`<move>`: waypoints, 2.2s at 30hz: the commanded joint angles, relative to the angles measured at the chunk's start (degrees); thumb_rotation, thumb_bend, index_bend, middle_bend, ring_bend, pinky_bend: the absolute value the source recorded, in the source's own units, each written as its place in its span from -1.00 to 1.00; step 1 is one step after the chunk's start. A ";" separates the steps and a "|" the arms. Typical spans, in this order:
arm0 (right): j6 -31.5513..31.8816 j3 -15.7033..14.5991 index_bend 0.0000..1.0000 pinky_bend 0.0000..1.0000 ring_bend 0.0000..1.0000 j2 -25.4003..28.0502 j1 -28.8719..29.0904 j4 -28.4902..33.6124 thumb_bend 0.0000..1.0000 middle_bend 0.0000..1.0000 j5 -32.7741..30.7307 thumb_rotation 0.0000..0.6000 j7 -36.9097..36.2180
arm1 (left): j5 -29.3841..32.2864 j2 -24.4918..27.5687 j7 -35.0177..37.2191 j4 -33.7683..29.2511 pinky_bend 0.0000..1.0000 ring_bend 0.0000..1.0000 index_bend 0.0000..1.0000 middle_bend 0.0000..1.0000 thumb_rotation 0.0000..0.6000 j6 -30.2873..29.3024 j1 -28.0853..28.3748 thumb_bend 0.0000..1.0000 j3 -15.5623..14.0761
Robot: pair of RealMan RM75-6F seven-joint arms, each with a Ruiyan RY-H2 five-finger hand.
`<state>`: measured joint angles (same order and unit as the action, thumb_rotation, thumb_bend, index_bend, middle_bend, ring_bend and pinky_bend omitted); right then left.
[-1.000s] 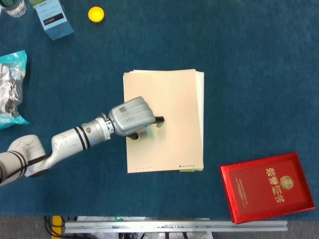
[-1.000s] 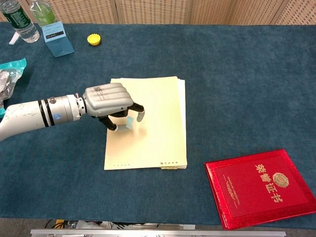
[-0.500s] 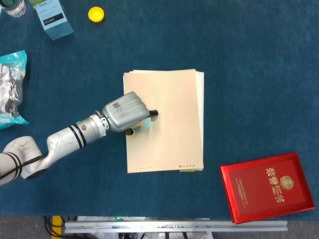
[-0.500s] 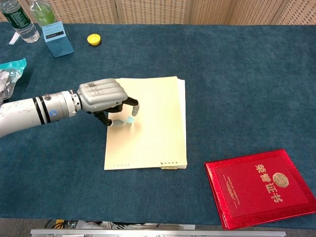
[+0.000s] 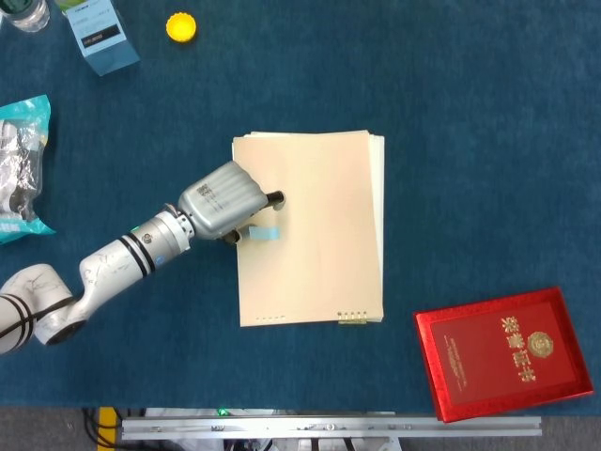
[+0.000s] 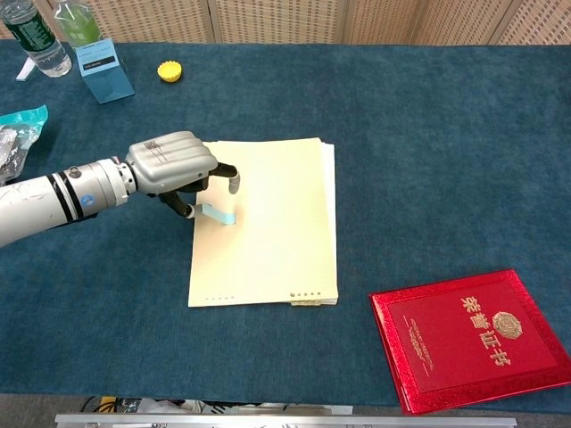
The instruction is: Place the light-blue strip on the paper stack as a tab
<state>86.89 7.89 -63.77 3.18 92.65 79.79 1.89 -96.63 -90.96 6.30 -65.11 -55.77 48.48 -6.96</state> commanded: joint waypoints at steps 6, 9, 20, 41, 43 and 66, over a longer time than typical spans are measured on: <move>-0.09 0.11 -0.26 -0.11 -0.14 -0.12 0.15 -0.17 -0.24 -0.15 0.13 1.00 -0.13 | 0.52 0.59 -1.35 -2.57 0.97 0.97 -0.33 0.93 1.00 0.27 -0.25 -0.32 0.86; -0.18 0.01 -0.26 -0.11 -0.14 -0.25 0.03 -0.37 -0.24 -0.15 -0.08 1.00 -0.26 | 0.76 0.34 -1.16 -2.96 0.97 0.97 -0.33 0.93 1.00 0.15 -0.14 -0.32 1.52; -0.12 0.07 -0.26 -0.11 -0.14 -0.22 -0.09 -0.79 -0.24 -0.15 0.01 1.00 -0.94 | 5.37 2.64 -5.71 -4.93 0.97 0.97 -1.00 0.92 1.00 1.78 -1.60 -0.32 3.66; -13.29 -1.33 -0.26 0.53 0.14 3.29 11.21 7.98 -0.20 0.02 9.37 1.00 8.08 | 11.21 11.88 -11.36 -14.75 0.73 0.28 -0.93 0.25 1.00 -13.65 -13.70 -0.32 6.84; -15.04 -1.45 -0.26 0.57 0.18 3.30 12.50 8.70 -0.14 0.06 9.79 1.00 8.55 | 11.59 12.50 -12.01 -15.47 0.68 0.23 -0.90 0.19 1.00 -15.05 -14.98 -0.32 6.91; -42.49 -0.50 -0.53 1.00 1.00 -1.82 32.16 14.02 1.00 1.00 0.89 1.00 16.23 | 14.06 17.61 -13.95 -21.05 0.62 0.46 -0.88 0.47 1.00 -19.76 -22.72 -0.32 8.39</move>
<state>45.96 7.07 -64.51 33.96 106.77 82.14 16.93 -82.62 -73.39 -7.64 -86.14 -75.57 25.80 1.39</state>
